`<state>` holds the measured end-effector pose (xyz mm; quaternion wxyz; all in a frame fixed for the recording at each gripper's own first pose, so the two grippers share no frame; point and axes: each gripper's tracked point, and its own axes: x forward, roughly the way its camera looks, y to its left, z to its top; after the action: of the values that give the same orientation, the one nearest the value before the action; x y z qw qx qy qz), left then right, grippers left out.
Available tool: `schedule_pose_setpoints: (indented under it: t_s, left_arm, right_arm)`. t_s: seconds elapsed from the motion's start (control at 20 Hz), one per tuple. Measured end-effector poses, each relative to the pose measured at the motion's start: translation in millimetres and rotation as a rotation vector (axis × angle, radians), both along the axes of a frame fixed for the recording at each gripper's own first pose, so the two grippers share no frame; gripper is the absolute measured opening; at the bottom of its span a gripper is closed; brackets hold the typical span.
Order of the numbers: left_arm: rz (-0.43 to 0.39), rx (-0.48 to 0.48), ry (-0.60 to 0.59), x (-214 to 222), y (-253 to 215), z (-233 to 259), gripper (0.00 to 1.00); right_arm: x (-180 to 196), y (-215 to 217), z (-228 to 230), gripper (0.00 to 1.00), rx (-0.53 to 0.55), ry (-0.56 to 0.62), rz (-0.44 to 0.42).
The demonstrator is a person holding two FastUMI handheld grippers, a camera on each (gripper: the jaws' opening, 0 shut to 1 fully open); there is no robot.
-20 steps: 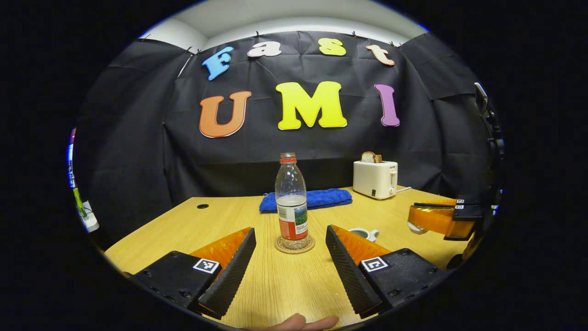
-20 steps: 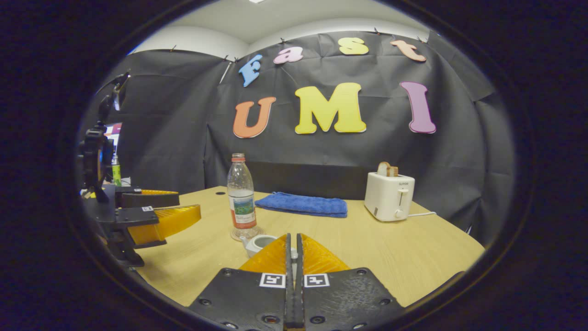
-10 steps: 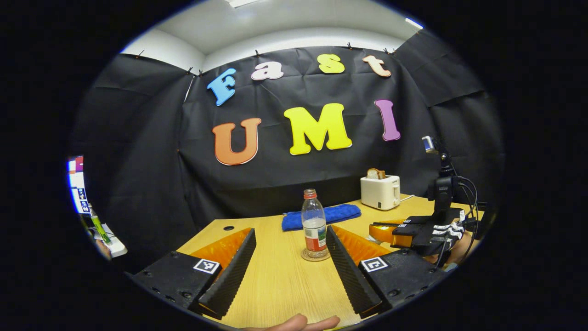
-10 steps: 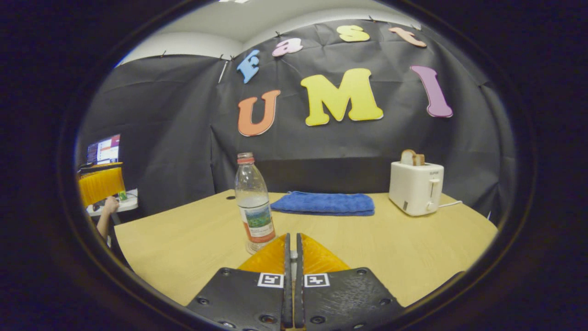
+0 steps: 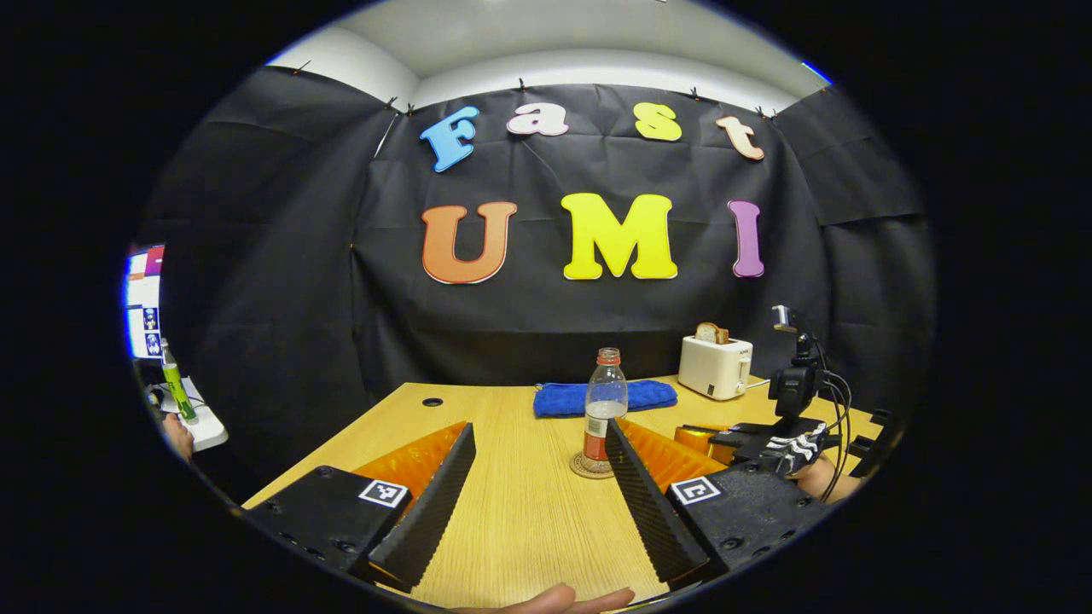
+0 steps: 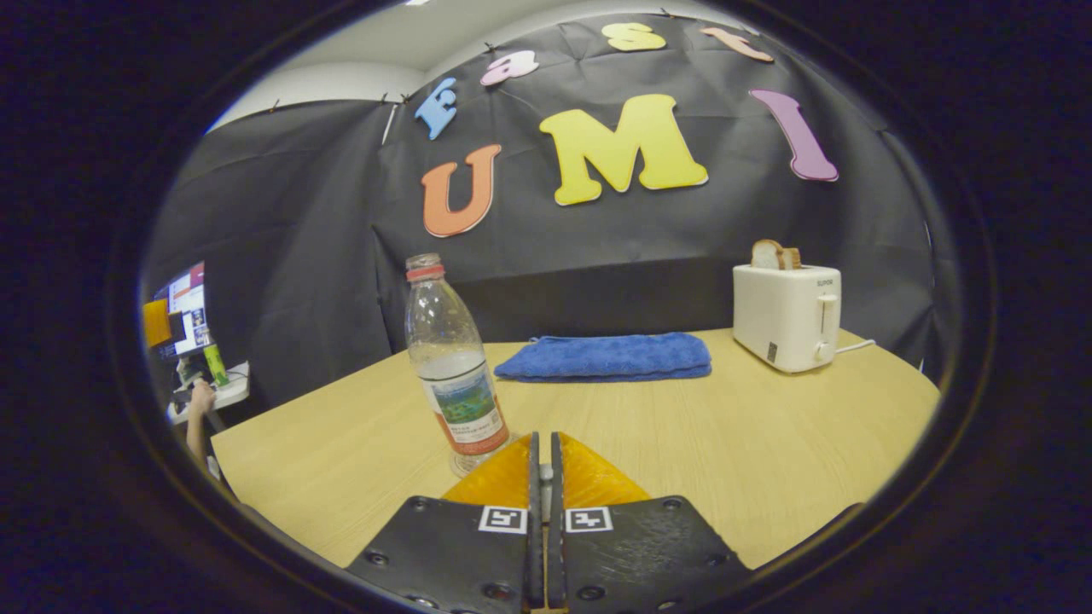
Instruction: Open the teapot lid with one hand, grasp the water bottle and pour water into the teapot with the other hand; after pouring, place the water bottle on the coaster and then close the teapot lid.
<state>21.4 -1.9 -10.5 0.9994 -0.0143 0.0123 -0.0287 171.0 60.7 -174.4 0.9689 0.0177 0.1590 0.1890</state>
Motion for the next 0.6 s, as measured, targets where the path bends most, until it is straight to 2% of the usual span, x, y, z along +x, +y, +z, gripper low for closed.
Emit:
schedule_pose_setpoints:
  t_s: [0.3, 0.5, 0.55, 0.6]
  left_arm:
    - [-0.007, 0.032, -0.005, -1.0, -5.6, 0.2, 0.96]
    - [0.025, 0.049, -0.022, 0.0, 0.4, 3.7, 0.96]
    - [0.023, 0.047, -0.025, -0.2, 0.0, 4.1, 0.96]
    - [0.023, 0.039, -0.022, 0.6, -1.0, 3.9, 0.96]
  right_arm:
    - [-2.4, 0.6, -3.1, 0.04, -0.016, -0.015, -0.001]
    - [-10.4, -4.9, 1.4, 0.07, -0.005, -0.028, -0.011]
    - [-12.3, -8.7, 5.8, 0.05, -0.008, -0.04, -0.02]
    - [-16.0, -12.5, 9.3, 0.1, -0.01, -0.047, -0.029]
